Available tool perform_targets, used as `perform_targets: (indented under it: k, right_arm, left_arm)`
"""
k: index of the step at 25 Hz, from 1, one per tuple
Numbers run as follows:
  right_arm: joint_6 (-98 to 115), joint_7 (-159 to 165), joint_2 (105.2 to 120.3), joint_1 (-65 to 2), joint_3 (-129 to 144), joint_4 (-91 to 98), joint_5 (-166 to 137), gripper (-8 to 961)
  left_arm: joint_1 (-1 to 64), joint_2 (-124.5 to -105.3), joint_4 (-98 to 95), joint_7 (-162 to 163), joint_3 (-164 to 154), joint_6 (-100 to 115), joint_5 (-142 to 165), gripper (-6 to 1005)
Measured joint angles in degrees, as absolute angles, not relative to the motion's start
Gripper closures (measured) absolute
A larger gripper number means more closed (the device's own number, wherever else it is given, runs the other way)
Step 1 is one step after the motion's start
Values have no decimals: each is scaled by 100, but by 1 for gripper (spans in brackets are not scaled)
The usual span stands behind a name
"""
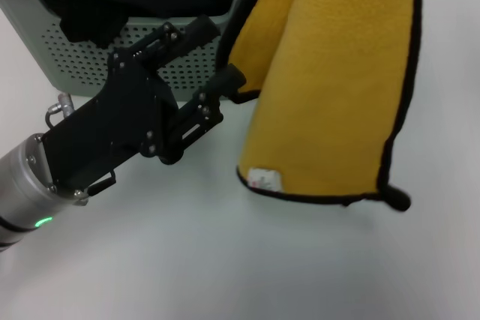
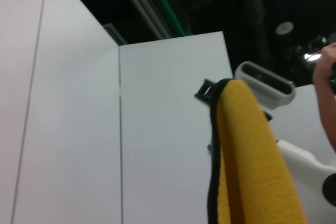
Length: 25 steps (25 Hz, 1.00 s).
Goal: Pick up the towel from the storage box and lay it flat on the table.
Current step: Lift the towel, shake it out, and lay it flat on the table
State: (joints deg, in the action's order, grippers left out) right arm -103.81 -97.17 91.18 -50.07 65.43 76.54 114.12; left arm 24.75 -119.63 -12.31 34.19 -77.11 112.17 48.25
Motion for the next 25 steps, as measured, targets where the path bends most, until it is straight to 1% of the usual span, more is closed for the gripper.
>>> perform_targets:
  k: [3, 9, 15, 23, 25]
  right_arm:
    - [-10381, -9771, 9073, -5008, 6513, 7743, 11400, 943]
    - [-10379, -9793, 9062, -5012, 6391, 7924, 11314, 943]
    - [-10374, -9788, 9128, -5022, 6189, 7989, 11135, 943]
    - [-10371, -9859, 9129, -4992, 6169, 8070, 11100, 942]
    - [-10371, -9900, 9130, -4975, 6162, 8071, 11100, 942]
  left_arm:
    - [2479, -11969, -1230, 3419, -7709, 11133, 4787, 475]
    - [2492, -11978, -1214, 3470, -7708, 10871, 4657, 481]
    - [2538, -11979, -1204, 3548, -7708, 10768, 4658, 535]
    - [2499, -11980, -1232, 3522, -7708, 10744, 4641, 607]
    - [2485, -11980, -1228, 3505, -7708, 10745, 4637, 670]
